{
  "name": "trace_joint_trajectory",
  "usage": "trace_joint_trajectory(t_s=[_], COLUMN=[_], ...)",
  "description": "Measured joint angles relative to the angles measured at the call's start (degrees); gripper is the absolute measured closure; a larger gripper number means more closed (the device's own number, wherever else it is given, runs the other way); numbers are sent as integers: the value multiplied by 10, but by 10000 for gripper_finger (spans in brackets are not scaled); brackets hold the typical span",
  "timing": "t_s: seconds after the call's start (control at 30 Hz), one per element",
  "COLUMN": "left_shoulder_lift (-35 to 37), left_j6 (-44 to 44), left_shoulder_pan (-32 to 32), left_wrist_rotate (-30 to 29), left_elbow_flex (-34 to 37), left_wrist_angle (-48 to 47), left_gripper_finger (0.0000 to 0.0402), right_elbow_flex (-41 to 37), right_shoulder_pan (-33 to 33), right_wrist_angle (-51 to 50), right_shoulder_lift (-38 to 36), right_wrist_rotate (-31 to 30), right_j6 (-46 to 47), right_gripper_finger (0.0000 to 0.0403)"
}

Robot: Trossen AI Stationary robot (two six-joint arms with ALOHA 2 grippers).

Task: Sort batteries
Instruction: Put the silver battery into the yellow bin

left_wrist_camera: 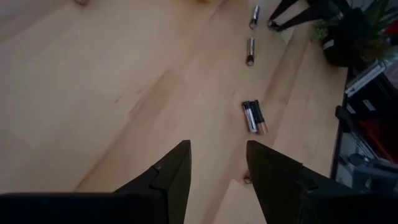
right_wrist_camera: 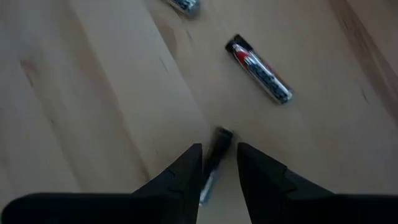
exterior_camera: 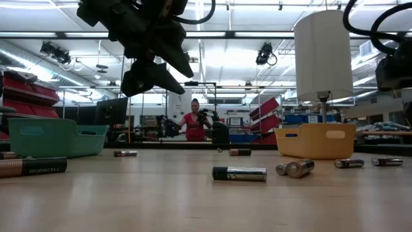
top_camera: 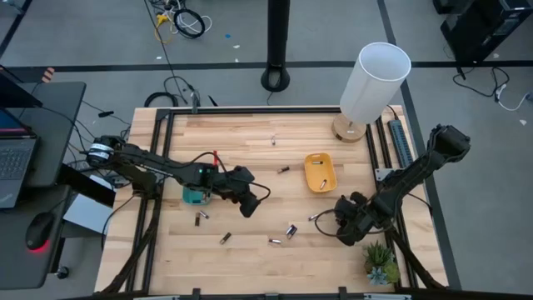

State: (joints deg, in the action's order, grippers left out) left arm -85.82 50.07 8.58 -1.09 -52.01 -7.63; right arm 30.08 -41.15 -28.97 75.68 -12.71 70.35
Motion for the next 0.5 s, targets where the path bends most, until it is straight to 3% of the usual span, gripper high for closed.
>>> trace_joint_trajectory(t_s=[0.33, 0.5], left_shoulder_lift=[0, 0], left_j6=[10, 10], left_shoulder_pan=[0, 0], left_wrist_rotate=[10, 12], left_elbow_flex=[0, 0], left_wrist_angle=[-9, -9], left_gripper_finger=[234, 234], right_elbow_flex=[0, 3], right_shoulder_pan=[-10, -10], right_wrist_angle=[-16, -16], right_shoulder_lift=[11, 41], right_wrist_rotate=[-11, -10], right_j6=[-3, -33], right_gripper_finger=[297, 327])
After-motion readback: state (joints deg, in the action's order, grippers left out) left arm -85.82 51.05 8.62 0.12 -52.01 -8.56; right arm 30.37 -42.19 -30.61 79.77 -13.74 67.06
